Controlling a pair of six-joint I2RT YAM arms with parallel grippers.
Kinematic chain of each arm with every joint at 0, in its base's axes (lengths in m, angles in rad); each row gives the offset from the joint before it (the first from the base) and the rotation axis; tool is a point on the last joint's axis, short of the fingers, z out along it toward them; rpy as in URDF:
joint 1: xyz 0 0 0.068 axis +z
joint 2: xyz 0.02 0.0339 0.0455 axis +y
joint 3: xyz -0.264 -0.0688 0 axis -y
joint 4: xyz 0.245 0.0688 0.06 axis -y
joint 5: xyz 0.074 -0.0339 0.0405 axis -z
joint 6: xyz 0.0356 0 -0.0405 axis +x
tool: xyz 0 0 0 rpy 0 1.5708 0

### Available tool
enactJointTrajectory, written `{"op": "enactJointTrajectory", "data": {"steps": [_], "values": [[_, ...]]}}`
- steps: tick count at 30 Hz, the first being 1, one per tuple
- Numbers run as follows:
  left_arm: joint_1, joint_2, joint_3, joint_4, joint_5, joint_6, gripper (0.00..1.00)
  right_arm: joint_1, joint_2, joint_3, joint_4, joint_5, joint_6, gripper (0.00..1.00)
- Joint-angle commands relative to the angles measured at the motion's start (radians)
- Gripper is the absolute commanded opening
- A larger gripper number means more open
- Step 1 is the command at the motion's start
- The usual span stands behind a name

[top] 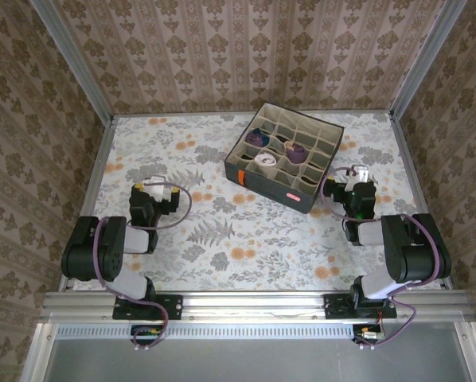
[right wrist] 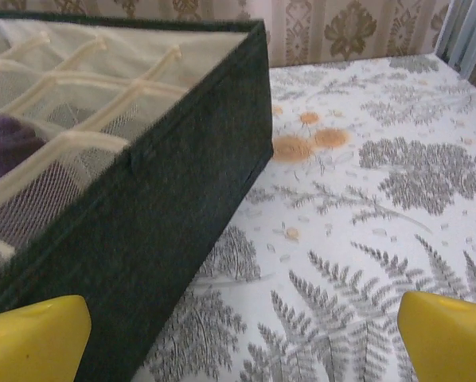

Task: Roll the socks

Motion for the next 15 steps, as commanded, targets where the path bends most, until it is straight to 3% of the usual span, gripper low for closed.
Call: {"op": "enactJointTrajectory", "data": {"steps": [1, 8, 15], "values": [[0.025, 0.000, 0.054, 0.010, 0.068, -0.023, 1.00, 0.019, 0.009, 0.034, -0.067, 0.016, -0.007, 1.00], [0.039, 0.000, 0.117, -0.110, 0.017, -0.061, 1.00, 0.027, 0.008, 0.037, -0.072, 0.026, -0.015, 1.00], [0.041, -0.001, 0.122, -0.119, 0.007, -0.069, 1.00, 0.040, 0.009, 0.046, -0.088, 0.044, -0.027, 1.00]]}}
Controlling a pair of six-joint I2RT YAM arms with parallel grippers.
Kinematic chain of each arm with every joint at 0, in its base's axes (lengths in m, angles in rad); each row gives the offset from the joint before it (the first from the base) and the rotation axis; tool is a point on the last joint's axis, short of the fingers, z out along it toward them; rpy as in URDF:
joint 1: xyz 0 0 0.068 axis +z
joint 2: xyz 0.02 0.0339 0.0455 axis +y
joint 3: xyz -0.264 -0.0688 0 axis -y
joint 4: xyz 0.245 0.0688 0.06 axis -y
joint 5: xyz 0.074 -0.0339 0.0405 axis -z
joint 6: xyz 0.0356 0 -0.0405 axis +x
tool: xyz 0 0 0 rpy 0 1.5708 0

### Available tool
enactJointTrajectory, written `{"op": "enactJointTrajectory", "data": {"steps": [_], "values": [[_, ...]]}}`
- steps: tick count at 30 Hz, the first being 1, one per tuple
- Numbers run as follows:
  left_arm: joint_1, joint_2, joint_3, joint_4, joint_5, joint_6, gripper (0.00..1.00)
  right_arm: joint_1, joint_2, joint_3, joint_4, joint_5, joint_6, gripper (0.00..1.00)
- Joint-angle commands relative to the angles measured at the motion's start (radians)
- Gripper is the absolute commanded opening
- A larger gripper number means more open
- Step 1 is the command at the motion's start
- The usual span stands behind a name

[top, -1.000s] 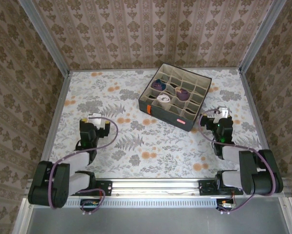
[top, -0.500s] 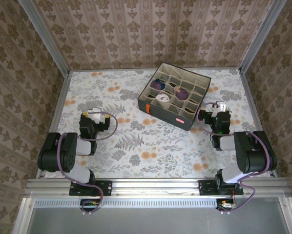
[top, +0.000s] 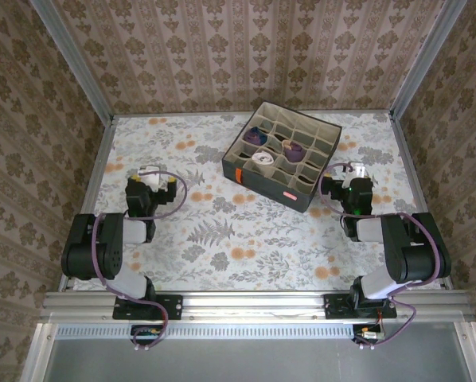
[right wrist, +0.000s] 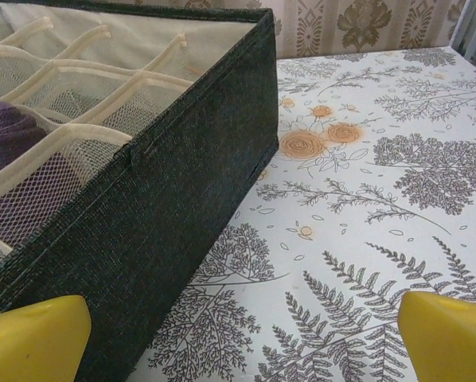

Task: Roll the socks

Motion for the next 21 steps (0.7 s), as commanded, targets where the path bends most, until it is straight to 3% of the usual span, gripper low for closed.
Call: {"op": "enactJointTrajectory", "data": {"steps": [1, 21], "values": [[0.010, -0.002, 0.019, -0.028, -0.011, -0.027, 1.00, 0.009, 0.009, 0.022, -0.020, 0.026, -0.020, 1.00], [0.015, 0.000, 0.026, -0.043, -0.013, -0.036, 1.00, 0.011, 0.009, 0.022, -0.019, 0.026, -0.020, 1.00]]}}
